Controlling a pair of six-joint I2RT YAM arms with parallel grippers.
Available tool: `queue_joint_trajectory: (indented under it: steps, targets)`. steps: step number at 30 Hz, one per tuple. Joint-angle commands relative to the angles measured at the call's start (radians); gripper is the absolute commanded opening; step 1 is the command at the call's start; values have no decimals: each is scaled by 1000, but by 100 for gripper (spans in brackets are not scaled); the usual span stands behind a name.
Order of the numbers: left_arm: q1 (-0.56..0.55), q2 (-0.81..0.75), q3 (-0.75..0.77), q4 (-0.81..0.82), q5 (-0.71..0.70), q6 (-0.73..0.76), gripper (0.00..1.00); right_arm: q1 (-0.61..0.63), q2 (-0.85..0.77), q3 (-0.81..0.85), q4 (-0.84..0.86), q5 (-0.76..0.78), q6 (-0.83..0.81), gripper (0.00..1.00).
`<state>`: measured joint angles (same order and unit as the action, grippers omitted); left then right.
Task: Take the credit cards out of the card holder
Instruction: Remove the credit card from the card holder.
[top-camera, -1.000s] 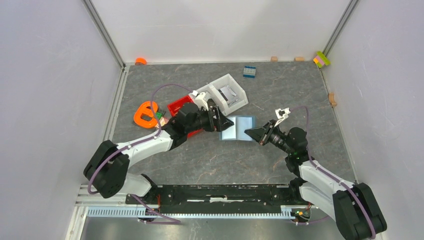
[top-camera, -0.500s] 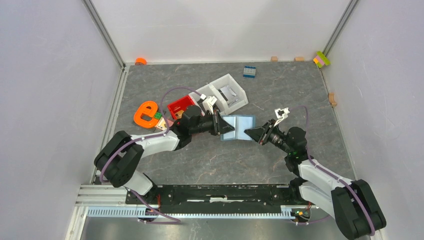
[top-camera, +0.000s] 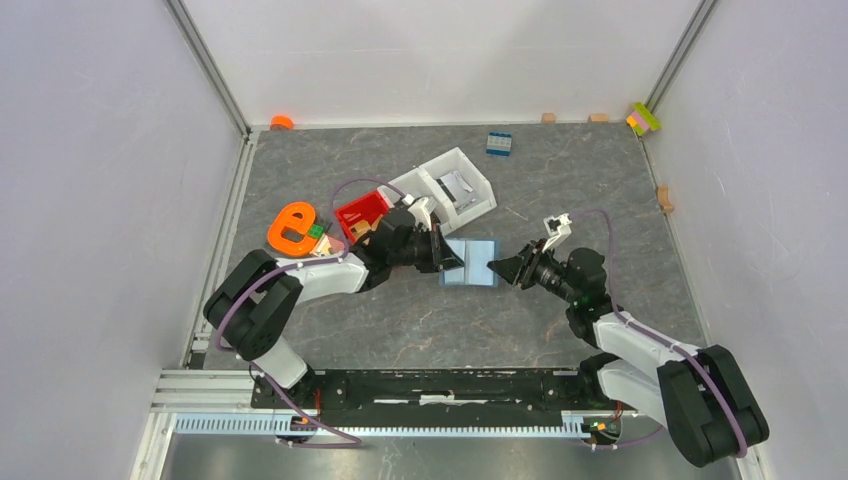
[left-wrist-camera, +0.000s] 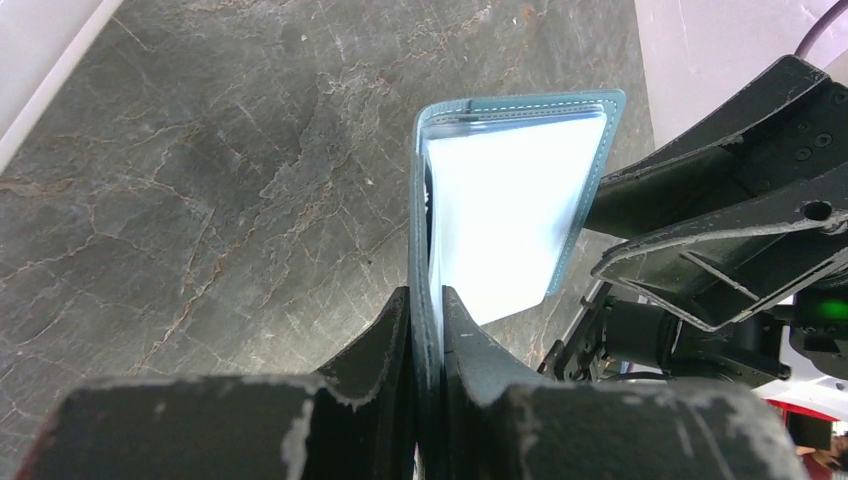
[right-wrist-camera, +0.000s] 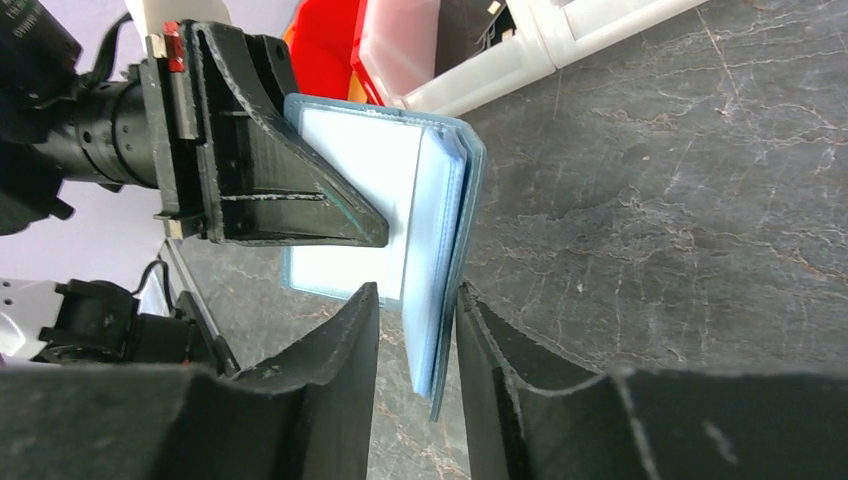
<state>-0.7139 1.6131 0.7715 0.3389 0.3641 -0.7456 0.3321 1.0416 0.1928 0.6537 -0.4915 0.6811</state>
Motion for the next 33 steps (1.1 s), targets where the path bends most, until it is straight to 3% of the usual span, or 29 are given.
queue_joint_trajectory:
  steps: [1,20,33]
  targets:
    - [-1,-10,38,9,-11,23,10,8,26,46,10,5,-24,35]
    - [-1,5,19,166,135,-30,9,91,96,111,-57,38,-93,25]
    - [56,31,-10,177,118,-104,9,123,11,131,-149,138,-148,61]
